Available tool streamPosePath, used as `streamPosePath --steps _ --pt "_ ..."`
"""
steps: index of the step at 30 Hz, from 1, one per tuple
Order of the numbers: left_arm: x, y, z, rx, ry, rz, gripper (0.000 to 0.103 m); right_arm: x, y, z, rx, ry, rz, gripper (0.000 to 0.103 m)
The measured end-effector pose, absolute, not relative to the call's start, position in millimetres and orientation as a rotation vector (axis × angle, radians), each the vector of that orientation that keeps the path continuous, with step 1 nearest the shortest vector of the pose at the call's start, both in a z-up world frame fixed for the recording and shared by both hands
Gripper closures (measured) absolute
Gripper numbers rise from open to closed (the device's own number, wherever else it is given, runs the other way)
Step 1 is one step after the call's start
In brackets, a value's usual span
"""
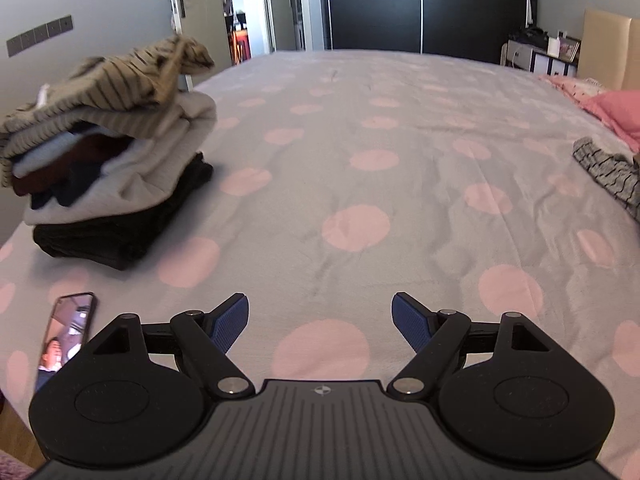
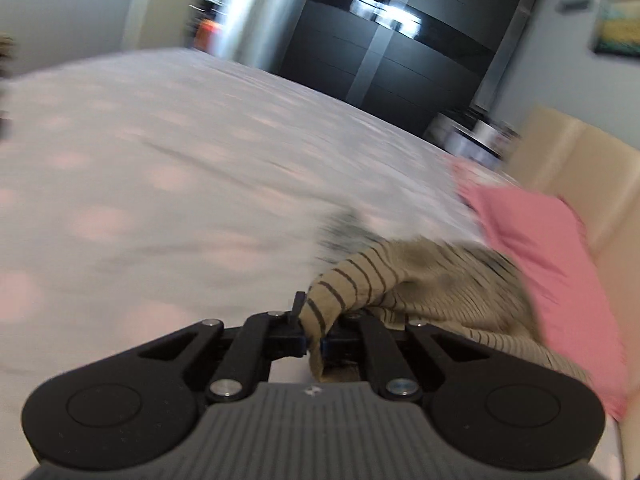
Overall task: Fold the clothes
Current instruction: 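Reach the right tool to the olive striped trousers and grasp the waistband, then pull the trousers onto the bed with the right tool while the left tool grasps the waistband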
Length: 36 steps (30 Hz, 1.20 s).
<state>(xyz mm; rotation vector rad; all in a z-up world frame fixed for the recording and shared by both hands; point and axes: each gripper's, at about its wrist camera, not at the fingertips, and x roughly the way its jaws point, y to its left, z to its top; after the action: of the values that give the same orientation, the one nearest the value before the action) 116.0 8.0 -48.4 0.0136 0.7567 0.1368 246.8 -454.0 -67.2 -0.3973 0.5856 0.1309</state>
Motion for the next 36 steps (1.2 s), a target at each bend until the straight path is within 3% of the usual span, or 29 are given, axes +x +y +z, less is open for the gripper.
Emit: streamPosePath --steps 6,14,16,19,21,22,36 --pt "86.4 33.5 -21.8 -0.007 0.689 0.136 0.024 160.9 -349.0 -39.0 -0.308 0.574 0.397 0.096" --pt "56.7 76.6 -7.4 -0.032 0.672 0.178 0.024 45.4 -233.6 -46.6 -0.2 0.639 0.772 0.095" --pt "52.3 79.6 -10.0 -0.025 0.682 0.164 0.024 30.7 -226.2 -56.9 -0.209 0.689 0.789 0.092" --pt "49.3 78.4 -17.3 -0.02 0.709 0.131 0.024 15.6 -226.0 -70.9 -0.227 0.752 0.789 0.076" --pt "45.7 76.4 -23.0 -0.029 0.734 0.096 0.024 25.6 -239.8 -70.2 -0.252 0.756 0.742 0.057" --pt "46.0 73.1 -25.6 -0.038 0.747 0.073 0.024 30.7 -246.8 -69.9 -0.265 0.758 0.718 0.055" --pt "65.1 2.4 -71.5 -0.126 0.952 -0.235 0.024 137.5 -335.3 -79.2 -0.484 0.772 0.44 0.044"
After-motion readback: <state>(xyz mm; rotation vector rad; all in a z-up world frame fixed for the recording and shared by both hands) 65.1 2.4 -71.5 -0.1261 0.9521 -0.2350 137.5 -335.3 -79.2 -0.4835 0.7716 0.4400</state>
